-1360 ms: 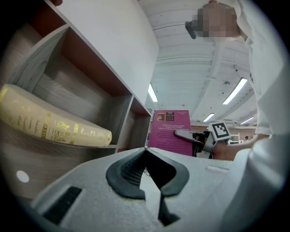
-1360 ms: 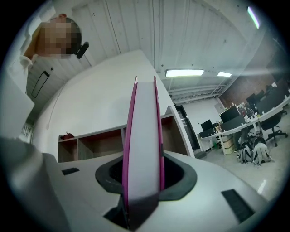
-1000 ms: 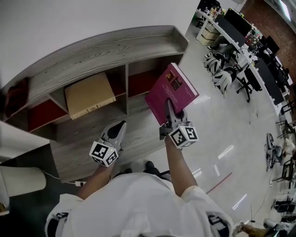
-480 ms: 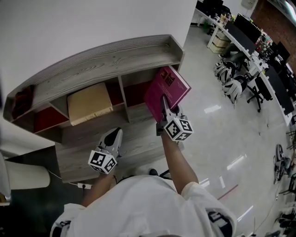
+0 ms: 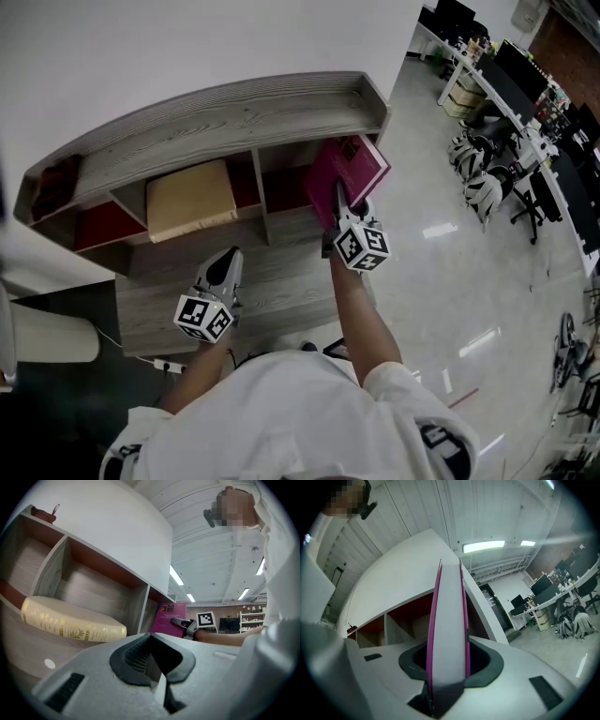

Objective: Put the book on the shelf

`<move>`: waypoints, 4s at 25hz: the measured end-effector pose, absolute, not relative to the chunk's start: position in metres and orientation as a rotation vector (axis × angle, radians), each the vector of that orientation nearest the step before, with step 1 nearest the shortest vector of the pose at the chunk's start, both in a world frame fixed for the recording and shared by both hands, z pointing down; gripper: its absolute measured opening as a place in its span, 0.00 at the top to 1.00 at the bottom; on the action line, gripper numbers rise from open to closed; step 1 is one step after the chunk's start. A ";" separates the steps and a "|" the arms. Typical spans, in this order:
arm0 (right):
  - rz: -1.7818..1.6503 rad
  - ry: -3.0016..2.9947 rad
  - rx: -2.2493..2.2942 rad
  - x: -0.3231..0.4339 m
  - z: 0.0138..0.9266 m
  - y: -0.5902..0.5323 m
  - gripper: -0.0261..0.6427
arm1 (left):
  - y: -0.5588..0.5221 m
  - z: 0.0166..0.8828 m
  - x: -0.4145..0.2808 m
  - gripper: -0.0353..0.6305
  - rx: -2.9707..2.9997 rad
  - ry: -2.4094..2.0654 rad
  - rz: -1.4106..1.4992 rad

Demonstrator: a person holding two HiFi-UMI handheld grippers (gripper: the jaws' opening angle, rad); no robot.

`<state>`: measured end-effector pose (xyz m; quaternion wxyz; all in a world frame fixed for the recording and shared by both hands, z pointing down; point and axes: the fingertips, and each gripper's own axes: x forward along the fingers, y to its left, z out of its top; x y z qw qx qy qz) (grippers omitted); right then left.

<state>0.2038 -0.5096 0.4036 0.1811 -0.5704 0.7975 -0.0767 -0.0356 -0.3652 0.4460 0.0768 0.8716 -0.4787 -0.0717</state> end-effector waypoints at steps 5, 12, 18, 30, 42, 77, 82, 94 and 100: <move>-0.201 2.230 -1.638 0.205 0.403 -0.525 0.75 | -0.363 0.448 -0.047 0.92 2.599 -1.456 -0.204; -0.152 2.219 -1.704 0.207 0.404 -0.545 0.75 | -0.357 0.449 -0.052 0.92 2.585 -1.462 -0.196; -0.124 2.192 -1.742 0.201 0.403 -0.554 0.75 | -0.354 0.449 -0.055 0.92 2.579 -1.475 -0.181; -0.073 2.144 -1.801 0.196 0.408 -0.574 0.75 | -0.364 0.448 -0.081 0.92 2.483 -1.667 -0.138; -0.099 2.136 -1.842 0.203 0.421 -0.574 0.75 | -0.357 0.453 -0.079 0.92 2.481 -1.641 -0.141; -0.026 2.401 -1.729 0.215 0.421 -0.470 0.68 | -0.346 0.476 -0.058 0.92 2.456 -1.454 -0.234; 0.120 2.531 -1.687 0.188 0.412 -0.436 0.68 | -0.347 0.473 -0.060 0.92 2.459 -1.463 -0.241; 0.097 2.749 -1.526 0.131 0.425 -0.363 0.81 | -0.329 0.463 -0.068 0.92 2.638 -1.629 -0.079; 0.042 2.770 -1.547 0.138 0.438 -0.342 0.88 | -0.321 0.464 -0.072 0.92 2.651 -1.679 -0.036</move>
